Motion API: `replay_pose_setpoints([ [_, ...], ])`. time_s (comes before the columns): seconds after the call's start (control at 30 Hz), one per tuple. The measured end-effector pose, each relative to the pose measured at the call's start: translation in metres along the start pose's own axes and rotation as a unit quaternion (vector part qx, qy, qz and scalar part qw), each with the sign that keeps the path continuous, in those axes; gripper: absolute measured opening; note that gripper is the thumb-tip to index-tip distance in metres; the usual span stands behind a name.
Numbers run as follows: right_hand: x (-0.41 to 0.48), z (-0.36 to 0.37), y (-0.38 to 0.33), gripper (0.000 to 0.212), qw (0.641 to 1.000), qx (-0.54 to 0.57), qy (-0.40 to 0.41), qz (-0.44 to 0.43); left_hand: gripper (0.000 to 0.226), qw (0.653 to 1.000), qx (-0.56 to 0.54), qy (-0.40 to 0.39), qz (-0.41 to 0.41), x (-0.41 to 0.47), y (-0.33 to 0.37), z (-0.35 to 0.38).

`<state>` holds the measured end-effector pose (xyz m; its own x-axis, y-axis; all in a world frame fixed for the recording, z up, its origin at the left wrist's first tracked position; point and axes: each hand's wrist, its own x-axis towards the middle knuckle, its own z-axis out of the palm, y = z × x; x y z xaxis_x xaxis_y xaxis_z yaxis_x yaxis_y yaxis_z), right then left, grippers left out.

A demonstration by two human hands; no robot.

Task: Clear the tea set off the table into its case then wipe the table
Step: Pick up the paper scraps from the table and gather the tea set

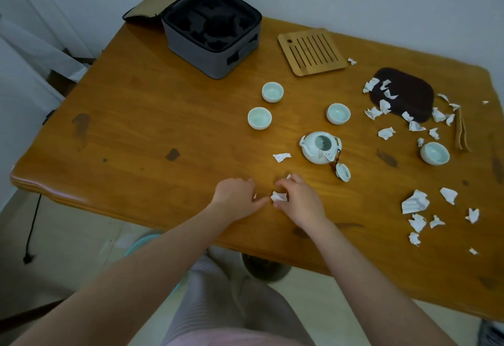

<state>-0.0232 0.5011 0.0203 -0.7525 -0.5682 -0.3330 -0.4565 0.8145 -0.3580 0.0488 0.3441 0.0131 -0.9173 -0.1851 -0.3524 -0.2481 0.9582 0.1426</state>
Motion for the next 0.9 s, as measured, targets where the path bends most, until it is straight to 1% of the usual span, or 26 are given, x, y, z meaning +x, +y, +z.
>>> replay_pose_setpoints([
  [0.07,0.001,0.004,0.003,0.041,1.000,0.009,0.003,-0.005,0.055,0.999,0.052,0.000,0.012,-0.003,0.002,0.004],
  [0.13,0.002,0.008,0.004,0.037,1.000,0.012,0.002,-0.010,0.053,0.999,0.039,-0.007,-0.012,-0.005,0.004,0.007],
  [0.2,0.004,0.011,0.004,0.032,1.000,0.014,0.010,-0.012,0.046,0.997,-0.046,-0.009,-0.060,-0.006,0.004,0.008],
  [0.27,0.006,0.013,0.004,0.027,1.000,0.016,0.020,-0.015,0.037,0.984,-0.142,0.002,-0.106,-0.007,0.002,0.009],
  [0.33,0.008,0.014,0.005,0.023,0.999,0.019,0.026,-0.020,0.030,0.972,-0.192,0.027,-0.134,-0.008,0.000,0.014],
  [0.4,0.010,0.014,0.006,0.021,0.999,0.023,0.041,-0.022,0.024,0.965,-0.212,0.050,-0.147,-0.008,0.001,0.017],
  [0.5,0.010,0.011,0.010,0.027,0.995,0.042,0.090,-0.001,0.017,0.965,-0.213,0.070,-0.139,-0.008,0.004,0.020],
  [0.6,0.009,0.010,0.019,0.027,0.989,0.058,0.133,0.032,0.015,0.965,-0.212,0.079,-0.130,-0.006,0.007,0.020],
  [0.77,0.017,0.010,0.028,0.031,0.988,0.073,0.119,0.063,0.015,0.974,-0.184,0.059,-0.116,0.001,0.009,0.019],
  [0.83,0.023,0.008,0.026,0.033,0.989,0.077,0.112,0.061,0.016,0.979,-0.165,0.036,-0.113,0.005,0.010,0.018],
  [0.9,0.029,0.008,0.024,0.031,0.990,0.073,0.108,0.053,0.018,0.984,-0.137,0.019,-0.109,0.007,0.011,0.017],
])
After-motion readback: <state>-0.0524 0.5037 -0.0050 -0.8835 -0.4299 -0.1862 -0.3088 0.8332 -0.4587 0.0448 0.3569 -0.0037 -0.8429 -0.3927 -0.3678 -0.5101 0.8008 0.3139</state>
